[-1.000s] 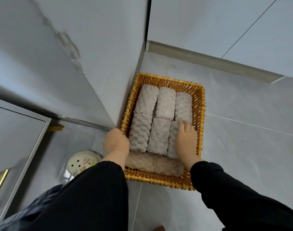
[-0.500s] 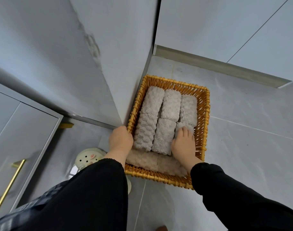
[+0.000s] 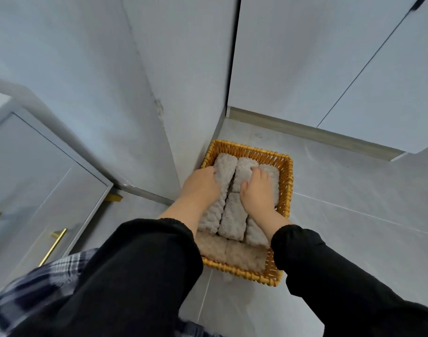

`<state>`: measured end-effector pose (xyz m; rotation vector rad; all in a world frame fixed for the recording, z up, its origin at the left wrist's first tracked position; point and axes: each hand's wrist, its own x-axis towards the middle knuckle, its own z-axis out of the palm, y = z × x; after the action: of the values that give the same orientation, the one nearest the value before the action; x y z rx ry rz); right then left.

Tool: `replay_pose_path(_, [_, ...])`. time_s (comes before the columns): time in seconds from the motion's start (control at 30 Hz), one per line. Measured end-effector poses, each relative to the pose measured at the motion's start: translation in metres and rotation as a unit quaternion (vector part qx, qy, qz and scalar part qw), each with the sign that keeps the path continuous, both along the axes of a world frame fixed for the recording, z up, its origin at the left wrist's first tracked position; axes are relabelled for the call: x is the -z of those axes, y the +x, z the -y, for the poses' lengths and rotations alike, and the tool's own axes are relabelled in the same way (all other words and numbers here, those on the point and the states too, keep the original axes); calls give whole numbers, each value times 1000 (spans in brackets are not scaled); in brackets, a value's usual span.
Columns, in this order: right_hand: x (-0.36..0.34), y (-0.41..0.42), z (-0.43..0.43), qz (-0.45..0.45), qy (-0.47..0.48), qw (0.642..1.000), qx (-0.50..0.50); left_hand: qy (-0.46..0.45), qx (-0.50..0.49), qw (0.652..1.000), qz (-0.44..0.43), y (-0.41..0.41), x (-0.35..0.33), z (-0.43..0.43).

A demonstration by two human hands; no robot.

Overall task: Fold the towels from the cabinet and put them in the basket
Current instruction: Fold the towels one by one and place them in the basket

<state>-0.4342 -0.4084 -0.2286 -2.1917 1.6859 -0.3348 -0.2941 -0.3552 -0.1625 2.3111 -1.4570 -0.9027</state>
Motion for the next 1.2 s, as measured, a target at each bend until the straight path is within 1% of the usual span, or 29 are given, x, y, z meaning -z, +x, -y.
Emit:
replay_pose_path(0.13, [-61, 11, -1, 95, -49, 994, -23, -29, -9, 1000, 1, 2, -49, -16])
replay_pose_path(0.27, [-120, 29, -18, 163, -104, 979, -70, -77, -28, 996, 25, 18, -96, -41])
replay_pose_path(0.47, [-177, 66, -61, 218, -141, 950, -171, -117, -58, 987, 93, 57, -152, -97])
replay_pose_path(0.6, [-206, 104, -99, 236, -145, 926, -255, -154, -117, 973, 124, 87, -177, -145])
replay_pose_path(0.73, [-227, 155, -131, 249, -131, 908, -310, -208, -202, 946, 146, 119, -187, -191])
replay_pose_path(0.83, [-236, 201, -156, 267, -102, 899, -332, -246, -297, 908, 163, 151, -189, -226])
replay_pose_path(0.97, [-234, 258, -182, 284, -44, 892, -350, -283, -422, 851, 132, 195, -182, -269])
replay_pose_path(1.07, [-231, 296, -197, 278, 6, 890, -360, -265, -499, 819, 102, 224, -169, -297])
replay_pose_path(1.13, [-229, 320, -205, 271, 23, 889, -367, -235, -525, 812, 98, 242, -160, -309])
replay_pose_path(1.2, [-226, 340, -212, 257, 25, 889, -379, -202, -523, 821, 103, 257, -155, -313])
